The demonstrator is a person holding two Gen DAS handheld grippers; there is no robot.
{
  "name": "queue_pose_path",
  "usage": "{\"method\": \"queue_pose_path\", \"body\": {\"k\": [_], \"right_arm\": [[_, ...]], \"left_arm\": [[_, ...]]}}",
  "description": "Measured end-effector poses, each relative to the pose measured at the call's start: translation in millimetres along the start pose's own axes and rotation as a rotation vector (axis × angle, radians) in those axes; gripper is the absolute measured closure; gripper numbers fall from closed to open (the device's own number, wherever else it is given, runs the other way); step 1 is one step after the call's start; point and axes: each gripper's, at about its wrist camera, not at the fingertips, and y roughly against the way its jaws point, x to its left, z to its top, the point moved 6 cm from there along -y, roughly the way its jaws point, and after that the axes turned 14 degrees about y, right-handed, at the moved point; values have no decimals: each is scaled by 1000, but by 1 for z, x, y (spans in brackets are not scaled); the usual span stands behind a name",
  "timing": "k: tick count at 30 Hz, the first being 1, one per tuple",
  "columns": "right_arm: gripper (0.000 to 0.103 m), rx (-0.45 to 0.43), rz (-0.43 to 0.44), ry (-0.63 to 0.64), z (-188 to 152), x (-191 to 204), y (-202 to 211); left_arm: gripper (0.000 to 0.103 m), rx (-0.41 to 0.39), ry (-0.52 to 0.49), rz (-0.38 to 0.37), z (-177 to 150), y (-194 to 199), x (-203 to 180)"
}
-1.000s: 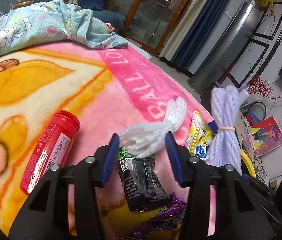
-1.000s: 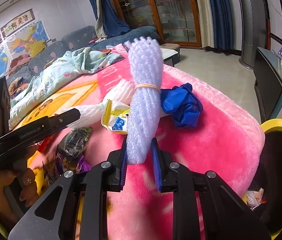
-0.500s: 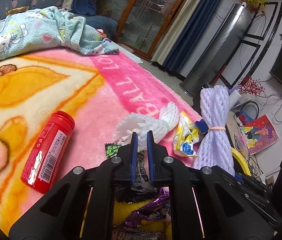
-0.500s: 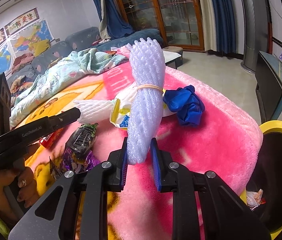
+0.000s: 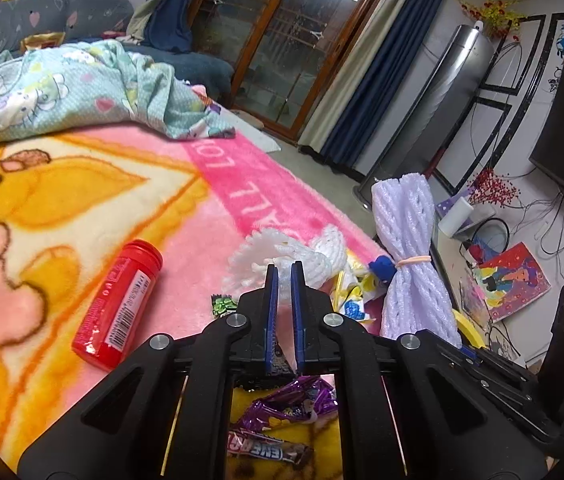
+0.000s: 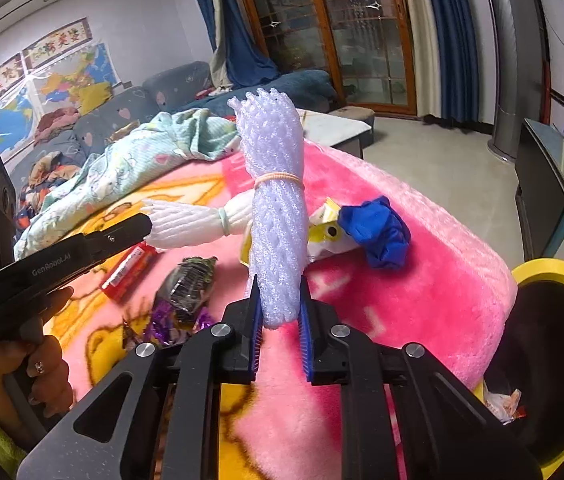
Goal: Collect trash
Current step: 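Grasp the white foam sleeve with the left tool while the right tool holds the net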
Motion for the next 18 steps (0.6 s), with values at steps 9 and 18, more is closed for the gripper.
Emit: {"method": "queue_pose_path", "body": {"k": [9,18], "right_arm": [[88,-31,0,7,9,-1,18],[88,-50,-28,-4,13,-12,35]], "left_arm": [[100,-43,-14,-41,7,27,-15],[100,-61,-44,-69,4,40,-37]]}}
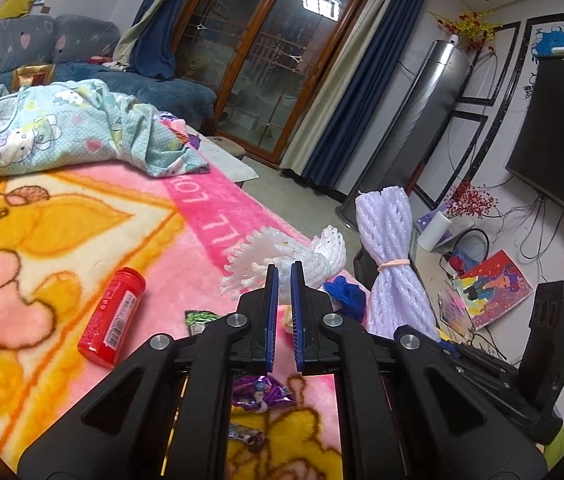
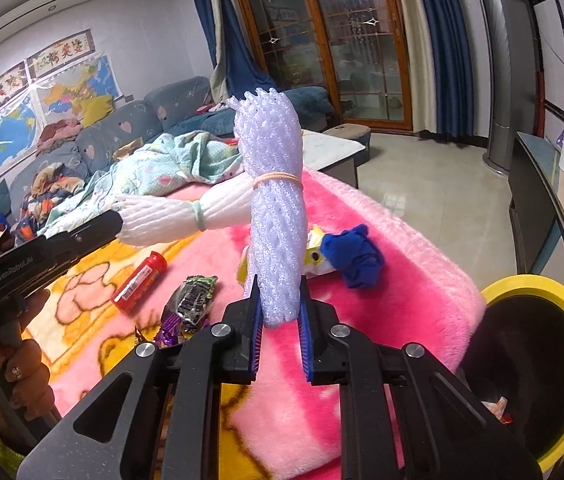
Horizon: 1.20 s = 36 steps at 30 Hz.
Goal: Collect trash
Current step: 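Grasp the white foam sleeve with the left tool while the right tool holds the net, then carry the foam net and foam sleeve over the yellow-rimmed bin with both tools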
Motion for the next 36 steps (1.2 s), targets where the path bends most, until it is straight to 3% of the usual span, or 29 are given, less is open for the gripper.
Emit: {"method": "queue_pose_path", "body": {"k": [17,36], "right_arm": [[88,-46,-75,-46,3,-48,46],[88,-51,-176,-125,-21,-103,85]], "left_arm": [[100,48,-81,-66,-23,-7,-45],[100,126,-193,-117,-61,-24,-93]]}}
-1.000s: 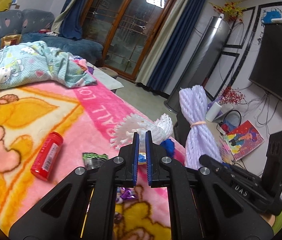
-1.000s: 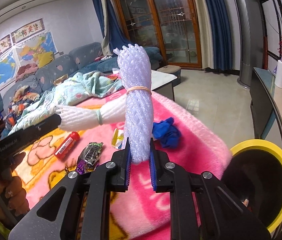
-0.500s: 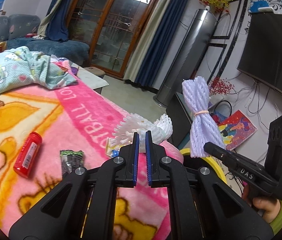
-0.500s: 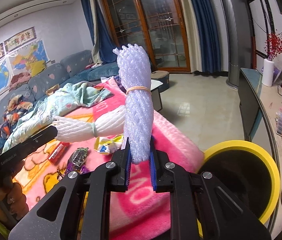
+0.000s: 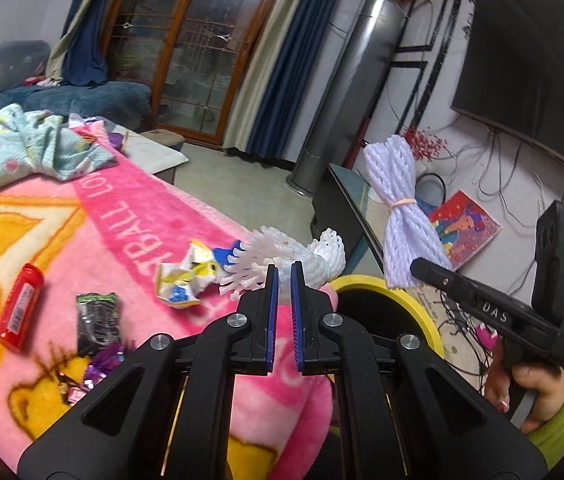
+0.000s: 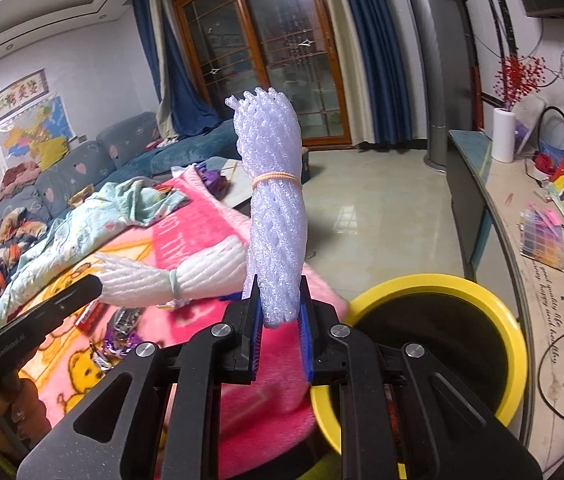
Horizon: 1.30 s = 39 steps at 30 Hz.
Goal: Collect trash
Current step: 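Carry the foam net and foam sleeve over the yellow-rimmed bin with both tools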
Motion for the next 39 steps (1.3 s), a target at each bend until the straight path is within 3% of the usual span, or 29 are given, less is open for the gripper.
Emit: {"method": "queue_pose_path", "body": {"k": [21,39], "right_arm": [[88,19,-142,-97,-31,-80,22],[88,142,-208,-179,-77,-136,5]], "left_arm": [[100,140,-149,-64,-59,-45,-59],[100,252,-229,-67,-104,-90,-87]]}}
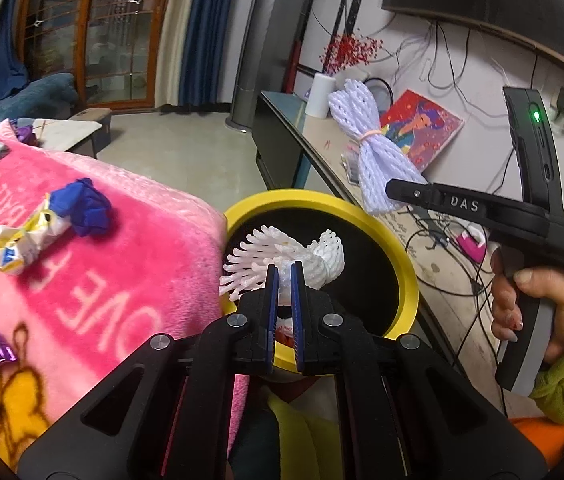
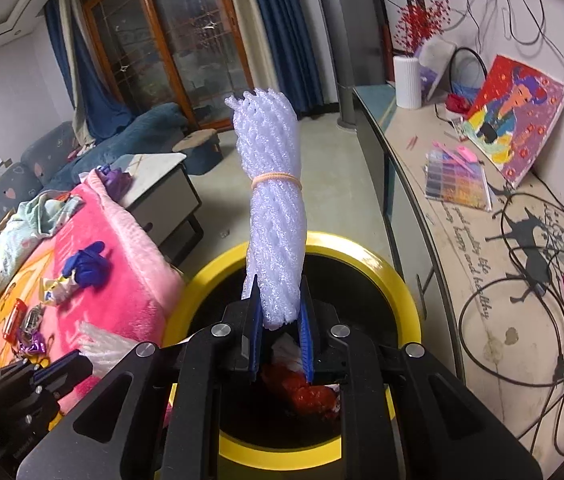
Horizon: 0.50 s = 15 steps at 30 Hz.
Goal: Collect trash
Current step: 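Carry the foam net and foam sleeve over the yellow-rimmed bin with both tools, then open both tools to drop the foam items into the bin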
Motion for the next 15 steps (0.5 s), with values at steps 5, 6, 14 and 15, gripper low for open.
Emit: {"method": "queue_pose_path", "body": {"k": [5,6,14,15], "right_arm": [[88,36,4,-22,-8,-7,-9],[88,44,5,-26,-9,-8,-11],[86,82,18,-63,-18,-16,-19],[84,87,19,-71,-19,-17,-20]], "left_arm": [[100,35,-31,5,-9,-15,-10],[100,41,-35,7,-10,-18,-10],[100,73,-48,13,-8,-36,-15],[100,77,-39,9,-7,-39,-15]]}}
